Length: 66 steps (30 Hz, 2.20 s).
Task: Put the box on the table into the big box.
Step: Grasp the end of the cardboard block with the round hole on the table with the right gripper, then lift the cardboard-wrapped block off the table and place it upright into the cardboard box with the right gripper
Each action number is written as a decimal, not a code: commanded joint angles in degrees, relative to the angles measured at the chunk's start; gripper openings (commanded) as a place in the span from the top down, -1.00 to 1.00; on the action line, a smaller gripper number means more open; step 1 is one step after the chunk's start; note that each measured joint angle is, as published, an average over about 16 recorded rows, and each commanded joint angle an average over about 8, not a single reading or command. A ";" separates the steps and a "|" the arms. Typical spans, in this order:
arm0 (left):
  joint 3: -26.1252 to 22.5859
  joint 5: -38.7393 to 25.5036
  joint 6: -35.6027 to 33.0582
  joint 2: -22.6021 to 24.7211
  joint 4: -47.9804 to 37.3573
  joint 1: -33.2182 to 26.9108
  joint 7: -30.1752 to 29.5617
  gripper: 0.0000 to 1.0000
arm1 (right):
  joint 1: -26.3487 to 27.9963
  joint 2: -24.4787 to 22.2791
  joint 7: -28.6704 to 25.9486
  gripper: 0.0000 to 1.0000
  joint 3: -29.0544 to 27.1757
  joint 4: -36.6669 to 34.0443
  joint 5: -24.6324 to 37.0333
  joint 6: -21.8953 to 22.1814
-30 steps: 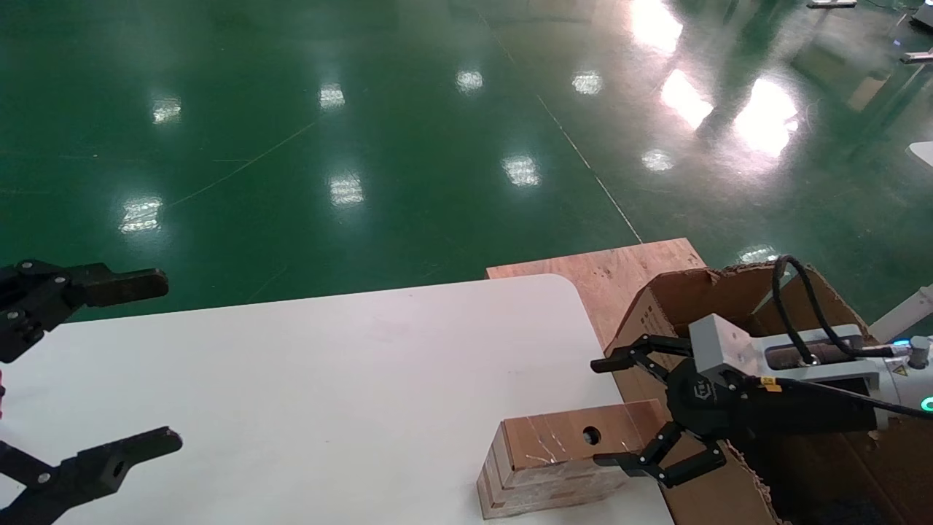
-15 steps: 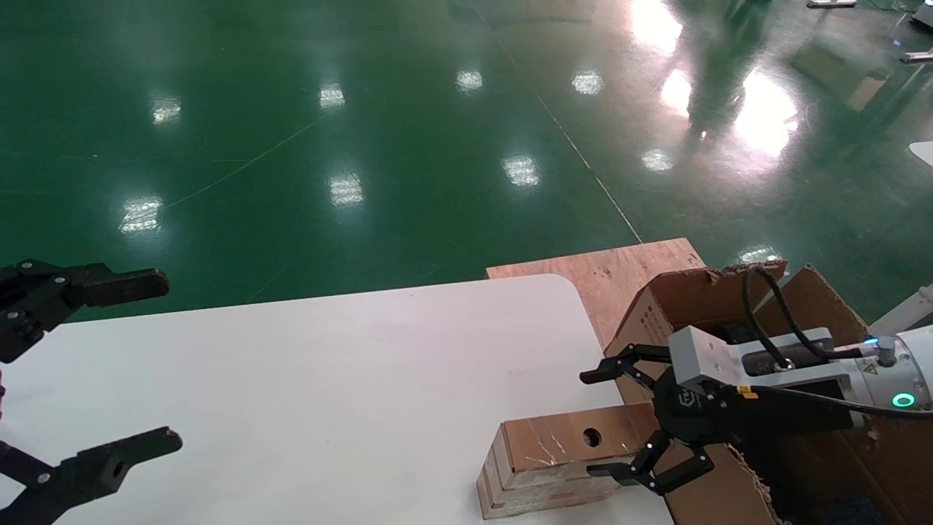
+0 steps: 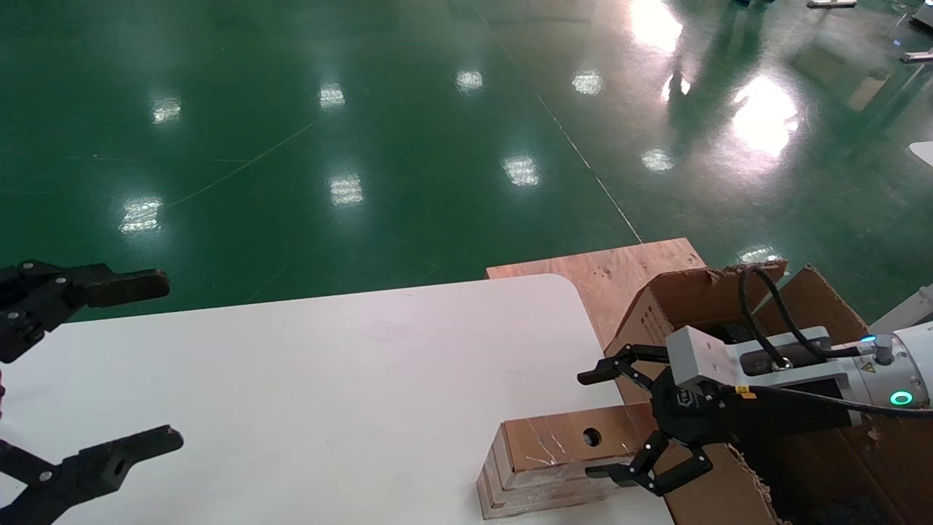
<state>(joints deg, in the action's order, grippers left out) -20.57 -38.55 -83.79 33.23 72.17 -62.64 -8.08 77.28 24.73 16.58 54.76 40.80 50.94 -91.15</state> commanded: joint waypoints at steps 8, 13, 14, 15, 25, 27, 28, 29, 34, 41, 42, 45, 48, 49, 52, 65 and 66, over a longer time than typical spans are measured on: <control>0.00 0.00 0.00 0.00 0.00 0.00 0.00 1.00 | -0.26 -0.04 -0.03 1.00 -0.37 0.06 0.00 -0.01; 0.00 0.00 0.00 0.00 0.00 0.00 0.00 1.00 | -0.35 -0.06 -0.05 1.00 -0.47 0.09 0.00 -0.01; 0.00 0.00 0.00 0.00 0.00 0.00 0.00 1.00 | -0.36 -0.06 -0.05 1.00 -0.49 0.09 0.00 -0.01; 0.00 0.00 0.00 0.00 0.00 0.00 0.00 1.00 | -0.37 -0.06 -0.06 1.00 -0.51 0.09 0.00 -0.01; 0.00 0.00 0.00 0.00 0.00 0.00 0.00 1.00 | -0.43 -0.09 -0.08 1.00 -0.61 0.14 0.00 -0.01; 0.00 0.00 0.00 0.00 0.00 0.00 0.00 1.00 | -0.45 -0.10 -0.13 1.00 -0.61 0.17 -0.01 0.12; 0.00 0.00 0.00 0.00 0.00 0.00 0.00 1.00 | -0.47 -0.12 -0.18 1.00 -0.60 0.20 -0.04 0.22; 0.00 0.00 0.00 0.00 0.00 0.00 0.00 1.00 | -0.47 -0.17 -0.32 1.00 -0.57 0.30 -0.10 0.34; -0.01 0.00 0.00 0.00 0.00 0.00 0.00 1.00 | 0.81 -1.55 -4.16 1.00 -0.64 2.19 -1.56 0.79; -0.01 0.00 0.00 0.00 -0.01 -0.01 0.01 1.00 | 5.87 -6.72 -14.63 1.00 -2.57 6.85 -7.17 1.43; -0.01 0.00 0.00 0.00 -0.01 -0.01 0.01 1.00 | 6.43 -7.59 -15.78 1.00 -3.03 7.10 -8.22 1.73; -0.01 0.00 0.00 0.00 -0.01 -0.01 0.01 1.00 | 7.40 -10.38 -19.22 1.00 -4.59 6.81 -12.34 3.12; -0.01 0.01 0.00 0.00 -0.01 -0.01 0.01 1.00 | 7.30 -13.56 -21.83 1.00 -6.26 5.50 -17.77 5.25; -0.01 0.01 0.00 0.00 -0.01 -0.01 0.01 1.00 | 7.08 -14.83 -22.33 1.00 -6.75 5.12 -19.56 6.05; -0.02 0.01 0.00 0.00 -0.01 -0.01 0.01 1.00 | 6.21 -19.07 -22.69 1.00 -7.71 4.93 -23.83 8.66; -0.02 0.01 0.00 0.00 -0.01 -0.01 0.01 1.00 | 3.47 -39.12 -20.84 1.00 5.04 10.06 -30.98 18.25; -0.02 0.01 0.00 0.00 -0.01 -0.01 0.01 1.00 | 3.59 -40.16 -20.63 1.00 7.16 10.42 -31.23 18.86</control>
<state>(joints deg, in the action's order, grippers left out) -20.60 -38.54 -83.79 33.23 72.16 -62.65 -8.07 81.23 -14.22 -4.26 62.71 50.80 19.73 -71.85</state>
